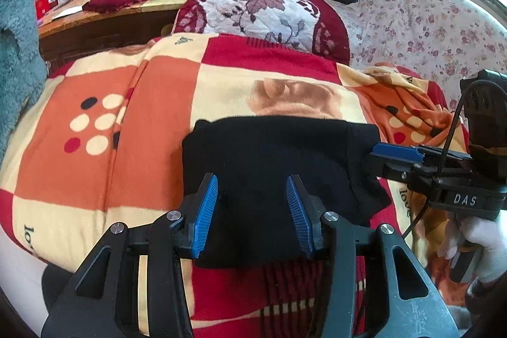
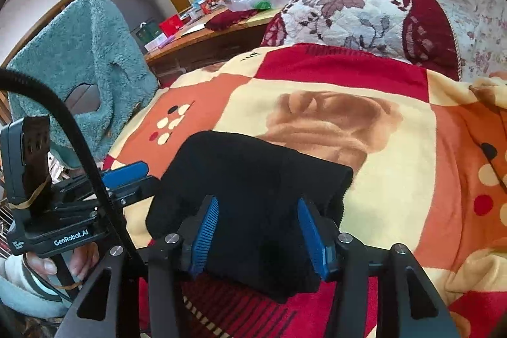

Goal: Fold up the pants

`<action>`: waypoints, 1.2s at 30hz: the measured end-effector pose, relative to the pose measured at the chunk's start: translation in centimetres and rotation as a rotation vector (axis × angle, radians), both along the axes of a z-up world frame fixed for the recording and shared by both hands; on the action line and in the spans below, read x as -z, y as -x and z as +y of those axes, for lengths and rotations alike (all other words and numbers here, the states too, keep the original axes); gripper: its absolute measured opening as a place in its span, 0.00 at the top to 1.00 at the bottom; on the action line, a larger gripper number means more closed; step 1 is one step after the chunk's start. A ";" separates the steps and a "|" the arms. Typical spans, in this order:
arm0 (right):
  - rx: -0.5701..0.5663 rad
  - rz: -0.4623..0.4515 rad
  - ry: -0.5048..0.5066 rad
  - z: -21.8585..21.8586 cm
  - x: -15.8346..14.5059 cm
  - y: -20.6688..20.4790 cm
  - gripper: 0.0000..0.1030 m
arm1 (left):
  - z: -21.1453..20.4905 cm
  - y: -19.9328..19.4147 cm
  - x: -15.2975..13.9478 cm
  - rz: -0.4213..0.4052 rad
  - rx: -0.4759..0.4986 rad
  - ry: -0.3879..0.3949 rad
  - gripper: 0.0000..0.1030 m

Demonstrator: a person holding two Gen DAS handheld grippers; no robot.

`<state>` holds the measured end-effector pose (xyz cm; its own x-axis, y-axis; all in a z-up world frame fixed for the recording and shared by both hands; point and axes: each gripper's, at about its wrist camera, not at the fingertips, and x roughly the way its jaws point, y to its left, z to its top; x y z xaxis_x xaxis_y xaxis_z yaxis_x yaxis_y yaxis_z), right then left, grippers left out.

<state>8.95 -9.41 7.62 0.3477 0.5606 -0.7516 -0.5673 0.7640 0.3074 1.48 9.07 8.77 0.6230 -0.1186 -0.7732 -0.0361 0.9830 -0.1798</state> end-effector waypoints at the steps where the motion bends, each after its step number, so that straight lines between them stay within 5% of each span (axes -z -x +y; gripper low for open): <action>1: 0.004 0.002 -0.001 -0.1 0.1 -0.1 0.51 | 0.0 0.1 0.2 0.003 -0.001 0.002 0.56; 10: 0.022 0.065 0.062 -0.4 3.6 -0.3 0.46 | -1.1 -0.1 3.0 0.069 0.013 -0.025 0.54; 12: 0.031 0.081 0.044 -0.8 4.5 -0.3 0.35 | -1.1 -0.2 3.3 0.077 0.013 -0.021 0.52; 15: 0.074 0.162 -0.044 -2.1 5.5 -0.8 0.34 | -1.1 -0.2 3.3 0.078 0.014 -0.025 0.52; 24: 0.095 0.101 -0.081 -3.5 2.6 -0.3 0.34 | 0.5 0.1 1.0 0.049 -0.013 -0.007 0.52; 30: 0.102 0.153 -0.125 -3.6 3.0 -0.7 0.33 | 2.4 -0.3 1.1 0.065 -0.041 0.025 0.52; 36: 0.105 0.203 -0.148 -3.3 4.4 -1.0 0.27 | 5.2 -0.7 2.4 0.099 -0.061 0.153 0.47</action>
<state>9.94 -12.69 3.25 0.2606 0.6382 -0.7244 -0.4029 0.7538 0.5191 2.16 14.24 6.38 0.5542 -0.2034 -0.8071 -0.1200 0.9400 -0.3193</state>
